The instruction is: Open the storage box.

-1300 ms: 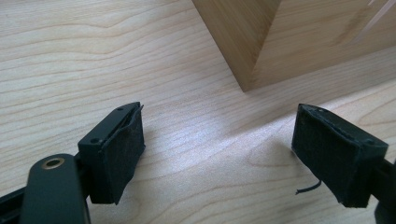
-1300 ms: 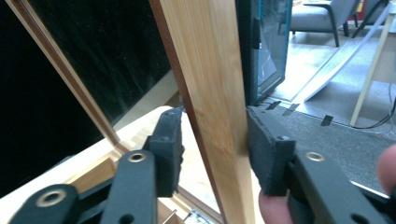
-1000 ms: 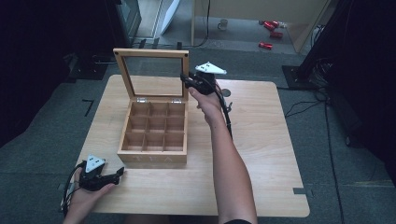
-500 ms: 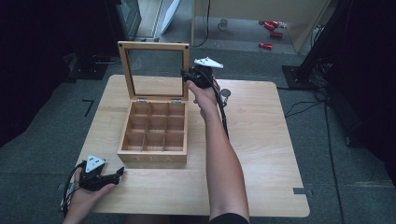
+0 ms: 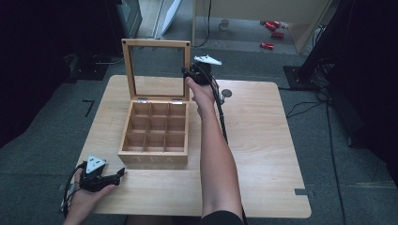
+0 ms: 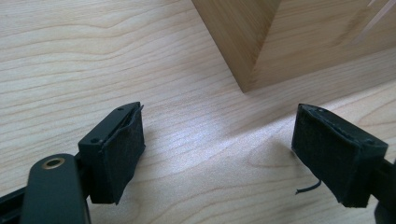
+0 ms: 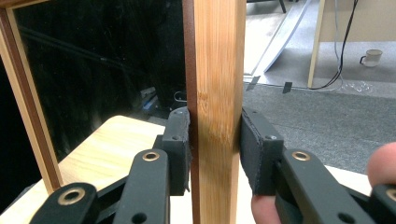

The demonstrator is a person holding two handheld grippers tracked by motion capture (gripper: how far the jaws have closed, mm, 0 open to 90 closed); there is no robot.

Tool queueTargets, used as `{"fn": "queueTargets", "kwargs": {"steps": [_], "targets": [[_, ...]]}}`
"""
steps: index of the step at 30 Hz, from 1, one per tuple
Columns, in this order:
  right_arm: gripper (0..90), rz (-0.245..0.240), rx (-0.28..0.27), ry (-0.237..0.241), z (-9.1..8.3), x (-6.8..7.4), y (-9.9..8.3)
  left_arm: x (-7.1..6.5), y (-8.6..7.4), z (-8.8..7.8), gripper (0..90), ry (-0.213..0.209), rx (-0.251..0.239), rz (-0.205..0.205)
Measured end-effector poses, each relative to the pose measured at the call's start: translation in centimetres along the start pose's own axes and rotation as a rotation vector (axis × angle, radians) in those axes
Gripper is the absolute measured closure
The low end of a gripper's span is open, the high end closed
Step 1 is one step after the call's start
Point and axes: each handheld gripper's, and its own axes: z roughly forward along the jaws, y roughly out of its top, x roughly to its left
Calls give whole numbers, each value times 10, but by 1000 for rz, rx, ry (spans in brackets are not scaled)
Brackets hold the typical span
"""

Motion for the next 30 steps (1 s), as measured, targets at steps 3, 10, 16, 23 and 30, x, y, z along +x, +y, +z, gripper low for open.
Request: {"fn": "queueTargets", "kwargs": {"steps": [3, 10, 16, 23, 30], "targets": [[639, 14, 2, 9, -1, -1, 0, 0, 0, 0, 175, -1, 0, 0], [465, -2, 15, 17, -5, -1, 0, 0, 0, 0, 175, 0, -1, 0], [270, -44, 11, 8, -16, 6, -3, 0, 0, 0, 175, 2, -1, 1], [217, -88, 5, 34, -38, 7, -12, -1, 0, 0, 176, 6, 1, 5], [193, -96, 10, 49, -61, 3, -26, -1, 0, 0, 176, 9, 2, 7]]}}
